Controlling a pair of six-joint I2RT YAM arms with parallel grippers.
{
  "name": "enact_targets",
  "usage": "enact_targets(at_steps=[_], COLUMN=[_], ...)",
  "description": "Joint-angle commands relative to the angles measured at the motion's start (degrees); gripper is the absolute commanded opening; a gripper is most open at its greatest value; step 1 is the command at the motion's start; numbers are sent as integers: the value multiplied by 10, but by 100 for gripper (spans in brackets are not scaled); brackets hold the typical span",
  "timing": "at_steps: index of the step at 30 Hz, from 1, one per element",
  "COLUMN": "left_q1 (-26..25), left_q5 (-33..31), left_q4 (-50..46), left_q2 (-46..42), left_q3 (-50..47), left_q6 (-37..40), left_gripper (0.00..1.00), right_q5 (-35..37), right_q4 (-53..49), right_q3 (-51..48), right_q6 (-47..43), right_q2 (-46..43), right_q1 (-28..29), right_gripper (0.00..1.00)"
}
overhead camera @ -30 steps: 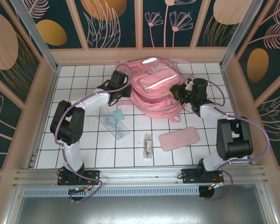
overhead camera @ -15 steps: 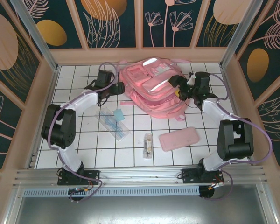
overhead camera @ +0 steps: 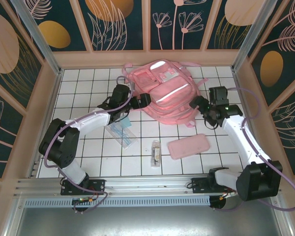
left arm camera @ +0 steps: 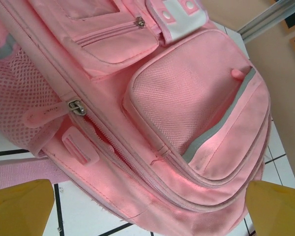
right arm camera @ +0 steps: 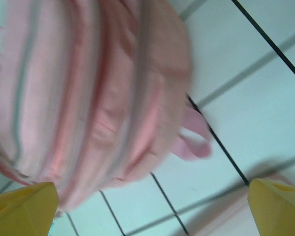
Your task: Pack the student bag
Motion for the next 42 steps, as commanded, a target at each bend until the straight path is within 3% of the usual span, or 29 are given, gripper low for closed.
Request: enact_targets(at_steps=[1, 4, 6, 9, 11, 14, 19, 29, 42], left_q1=[5, 5, 5, 5, 6, 5, 6, 6, 6], left_q5=[-12, -25, -36, -54, -63, -71, -78, -83, -65], left_q4=[49, 51, 49, 47, 51, 54, 49, 49, 53], left_q2=[-12, -22, -29, -40, -48, -60, -71, -80, -77], left_q3=[-12, -17, -22, -30, -45, -56, -57, -56, -50], left_q6=[-7, 7, 13, 18, 21, 25, 35, 38, 28], left_gripper=[99, 99, 99, 99, 99, 99, 99, 99, 99], right_q5=[35, 35, -6, -72, -69, -59, -56, -59, -41], right_q4=[-119, -129, -135, -160, -171, -171, -151, -12, 46], right_q3=[-39, -68, -91, -111, -100, -75, -85, -169, -185], right_q6=[89, 198, 252, 300, 319, 331, 363, 422, 393], right_q2=[-44, -94, -94, -34, 7, 59, 89, 96, 116], right_q1=[39, 78, 85, 118, 163, 186, 186, 161, 156], right_gripper=[99, 99, 99, 99, 99, 99, 99, 99, 99])
